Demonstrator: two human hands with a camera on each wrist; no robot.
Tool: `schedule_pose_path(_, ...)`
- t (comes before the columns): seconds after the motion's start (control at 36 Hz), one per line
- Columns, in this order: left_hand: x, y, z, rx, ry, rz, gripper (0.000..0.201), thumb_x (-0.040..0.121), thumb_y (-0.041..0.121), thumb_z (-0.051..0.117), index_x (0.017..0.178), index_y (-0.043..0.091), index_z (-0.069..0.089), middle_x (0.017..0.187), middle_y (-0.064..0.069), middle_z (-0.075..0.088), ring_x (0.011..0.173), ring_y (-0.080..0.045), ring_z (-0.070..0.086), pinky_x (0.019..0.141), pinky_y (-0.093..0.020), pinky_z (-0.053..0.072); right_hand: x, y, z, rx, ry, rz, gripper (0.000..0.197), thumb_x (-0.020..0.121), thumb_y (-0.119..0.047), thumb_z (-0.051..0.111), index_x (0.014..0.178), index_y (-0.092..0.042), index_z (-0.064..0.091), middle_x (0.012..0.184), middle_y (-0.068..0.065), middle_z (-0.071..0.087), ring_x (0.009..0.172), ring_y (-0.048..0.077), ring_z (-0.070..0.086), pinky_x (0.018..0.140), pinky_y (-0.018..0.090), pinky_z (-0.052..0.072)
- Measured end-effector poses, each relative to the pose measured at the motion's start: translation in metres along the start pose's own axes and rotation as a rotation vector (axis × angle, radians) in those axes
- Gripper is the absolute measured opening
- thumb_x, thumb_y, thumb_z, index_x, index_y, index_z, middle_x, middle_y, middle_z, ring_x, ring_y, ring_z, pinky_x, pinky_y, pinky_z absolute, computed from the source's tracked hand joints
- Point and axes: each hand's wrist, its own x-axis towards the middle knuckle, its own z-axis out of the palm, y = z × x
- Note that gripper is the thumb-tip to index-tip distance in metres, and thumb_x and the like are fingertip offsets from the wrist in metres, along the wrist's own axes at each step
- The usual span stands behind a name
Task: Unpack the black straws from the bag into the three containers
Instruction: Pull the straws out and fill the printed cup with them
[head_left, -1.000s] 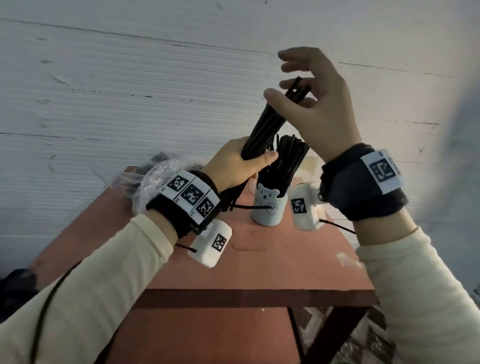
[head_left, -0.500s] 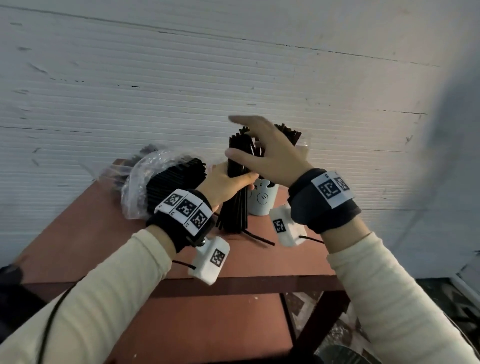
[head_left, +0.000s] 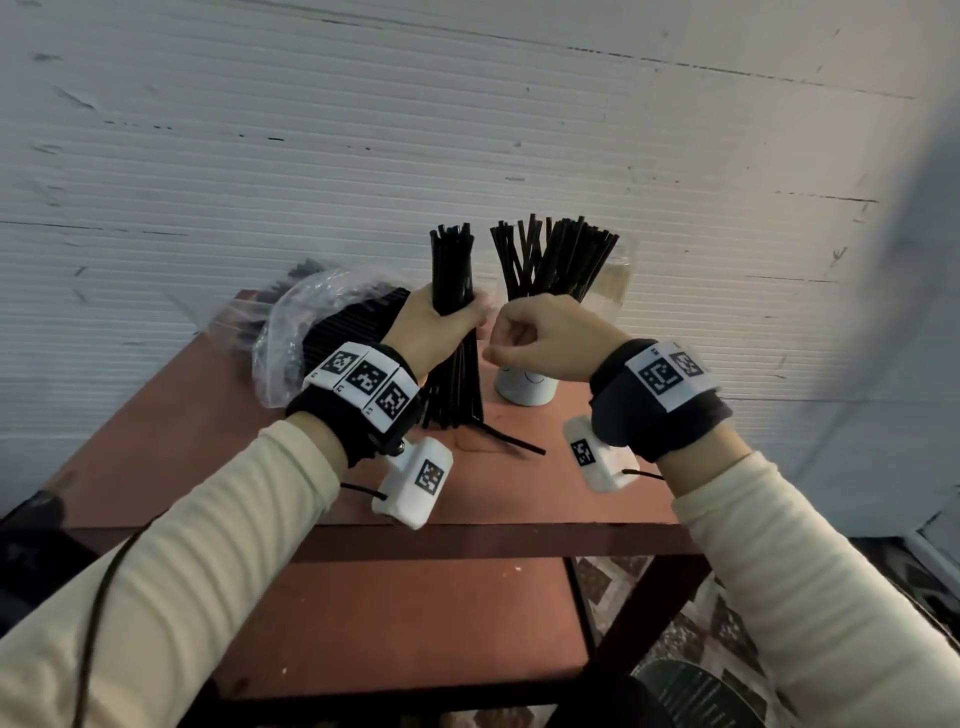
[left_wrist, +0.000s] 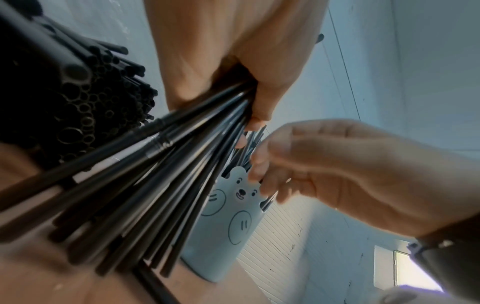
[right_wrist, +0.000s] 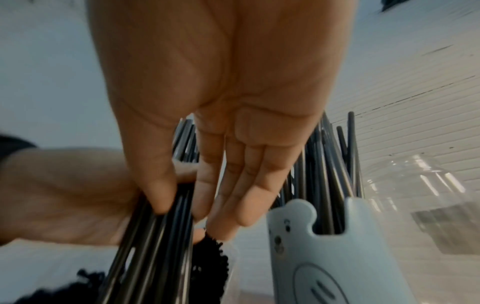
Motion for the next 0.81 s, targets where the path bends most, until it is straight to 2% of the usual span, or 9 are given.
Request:
schedule_pose_path(0.08,-0.002,0.001,-0.003,0.006,-0.006,0.010,0.006,0.092,0.015,0.064,0.087,0.012,0.064,0.071,0.000,0.062,0.071,-0.014,0.062,0.079,-0.027,0.052,0.002,-0.002,0.011,-0.094,-0.173,0.063,0.015,0.085,-0.026,0.068,0.096,-0.014,0.070,0.084,-0.008,0.065,0.085,0.011,0.062,0.074,0.019,0.046)
schedule_pose_path(0.17,-0.004,0.004,-0.005,0.002,-0.036,0.035,0.008,0.094,0.013,0.061,0.094,0.006,0.063,0.073,-0.001,0.062,0.067,-0.012,0.059,0.073,-0.018,0.051,0.004,-0.002,0.021,-0.161,-0.397,0.181,0.022,0.083,-0.032,0.072,0.097,-0.015,0.071,0.090,0.002,0.073,0.079,0.012,0.064,0.081,0.030,0.054)
schedule_pose_path(0.22,-0.004,0.003,-0.005,0.009,-0.046,0.033,0.010,0.094,0.014,0.062,0.096,0.004,0.064,0.074,0.000,0.064,0.066,-0.011,0.060,0.073,-0.018,0.052,0.004,-0.004,0.025,-0.201,-0.503,0.228,0.028,0.080,-0.037,0.075,0.095,-0.013,0.072,0.084,0.001,0.072,0.076,0.013,0.064,0.083,0.033,0.054)
schedule_pose_path(0.33,-0.006,0.003,-0.005,0.023,-0.101,0.018,0.010,0.094,0.015,0.062,0.093,0.005,0.066,0.080,0.000,0.068,0.072,-0.013,0.062,0.080,-0.023,0.053,0.004,-0.009,0.031,-0.276,-0.600,0.260,0.039,0.081,-0.035,0.075,0.105,-0.006,0.068,0.094,0.003,0.067,0.093,0.018,0.062,0.088,0.034,0.052)
schedule_pose_path(0.44,-0.011,0.007,-0.006,0.063,-0.176,0.045,0.014,0.093,0.011,0.062,0.080,0.011,0.065,0.078,-0.002,0.067,0.076,-0.015,0.063,0.089,-0.029,0.053,0.006,-0.013,0.034,-0.357,-0.638,0.243,0.032,0.086,-0.027,0.071,0.110,-0.006,0.066,0.076,-0.005,0.056,0.082,0.013,0.055,0.064,0.020,0.044)
schedule_pose_path(0.56,-0.009,0.011,-0.009,0.063,-0.144,0.060,0.009,0.092,0.011,0.063,0.083,0.012,0.065,0.072,0.002,0.066,0.074,-0.016,0.062,0.089,-0.033,0.053,0.010,-0.012,0.028,-0.369,-0.564,0.205,0.021,0.083,-0.015,0.069,0.102,-0.006,0.068,0.068,-0.005,0.054,0.063,0.008,0.049,0.059,0.021,0.042)
schedule_pose_path(0.64,-0.003,0.015,-0.014,0.072,-0.107,0.093,0.011,0.092,0.011,0.063,0.082,0.015,0.065,0.073,0.001,0.065,0.072,-0.013,0.061,0.088,-0.031,0.052,0.013,-0.011,0.015,-0.321,-0.433,0.162,0.015,0.081,-0.014,0.067,0.094,-0.008,0.069,0.073,0.000,0.062,0.068,0.015,0.055,0.066,0.028,0.047)
schedule_pose_path(0.72,0.001,0.023,-0.019,0.086,-0.081,0.108,0.008,0.092,0.010,0.063,0.087,0.015,0.067,0.074,0.001,0.064,0.073,-0.014,0.061,0.088,-0.030,0.051,0.016,-0.012,-0.005,-0.247,-0.237,0.091,0.007,0.082,-0.013,0.066,0.088,-0.013,0.070,0.084,0.000,0.067,0.075,0.013,0.059,0.065,0.022,0.048)
schedule_pose_path(0.81,0.005,0.030,-0.024,0.108,-0.103,0.116,0.007,0.093,0.014,0.063,0.093,0.017,0.069,0.080,-0.002,0.066,0.079,-0.015,0.062,0.091,-0.032,0.051,0.018,-0.017,-0.027,-0.119,0.089,-0.046,0.010,0.081,-0.009,0.064,0.086,-0.010,0.072,0.084,-0.001,0.068,0.075,0.010,0.059,0.072,0.017,0.049)
